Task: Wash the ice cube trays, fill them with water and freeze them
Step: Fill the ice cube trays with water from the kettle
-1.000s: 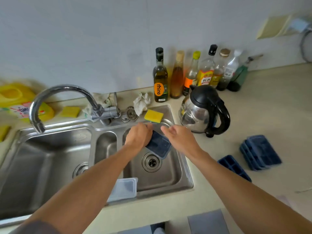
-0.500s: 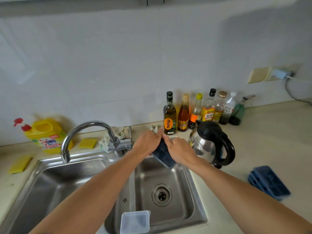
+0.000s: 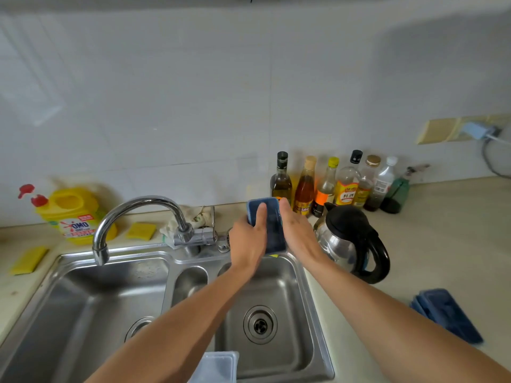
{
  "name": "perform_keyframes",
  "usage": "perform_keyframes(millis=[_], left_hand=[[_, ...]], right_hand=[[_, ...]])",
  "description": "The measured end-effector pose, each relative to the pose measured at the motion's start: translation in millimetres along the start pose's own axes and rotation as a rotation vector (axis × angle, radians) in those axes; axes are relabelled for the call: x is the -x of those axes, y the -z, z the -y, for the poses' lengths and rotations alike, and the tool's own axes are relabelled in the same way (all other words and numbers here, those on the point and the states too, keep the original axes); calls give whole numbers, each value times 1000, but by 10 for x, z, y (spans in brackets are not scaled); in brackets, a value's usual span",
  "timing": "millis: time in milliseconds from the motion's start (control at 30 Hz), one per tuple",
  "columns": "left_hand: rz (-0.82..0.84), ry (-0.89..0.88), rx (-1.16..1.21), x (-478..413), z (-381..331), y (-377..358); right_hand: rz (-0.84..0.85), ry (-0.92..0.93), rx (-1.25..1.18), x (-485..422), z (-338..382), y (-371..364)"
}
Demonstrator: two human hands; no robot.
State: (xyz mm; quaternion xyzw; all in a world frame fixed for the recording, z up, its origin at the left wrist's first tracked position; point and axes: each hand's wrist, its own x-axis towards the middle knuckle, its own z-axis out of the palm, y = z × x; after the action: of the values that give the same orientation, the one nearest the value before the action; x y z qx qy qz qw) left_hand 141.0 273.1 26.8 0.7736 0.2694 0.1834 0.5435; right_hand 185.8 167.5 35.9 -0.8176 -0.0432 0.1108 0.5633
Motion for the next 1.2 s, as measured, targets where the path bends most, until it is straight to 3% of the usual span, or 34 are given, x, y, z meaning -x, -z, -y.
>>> perform_keyframes(millis=[167,267,433,733,900,1033,1200], left_hand=[[107,-209,-234,180,10,13],[60,-325,-401,230,-23,27],[-48,-401,-452,267,-60,93],[-86,-376,-421,260,-99,66],[-128,-296,-335,110,-35,156],[-180,-226,-178,-59,-21,299],[-78,-188,-46,-222,-41,361]], right_hand=[[-39,-79,-264,-155,137,104],[-61,-152,-373,-190,149,13],[-49,-88,-461,-207,207,-61],[36,-54,-456,-238,304,-15],[310,138,-242,-184,202,96],[574,64,-137,-89,-26,138],[563,97,-139,-50,-71,87]])
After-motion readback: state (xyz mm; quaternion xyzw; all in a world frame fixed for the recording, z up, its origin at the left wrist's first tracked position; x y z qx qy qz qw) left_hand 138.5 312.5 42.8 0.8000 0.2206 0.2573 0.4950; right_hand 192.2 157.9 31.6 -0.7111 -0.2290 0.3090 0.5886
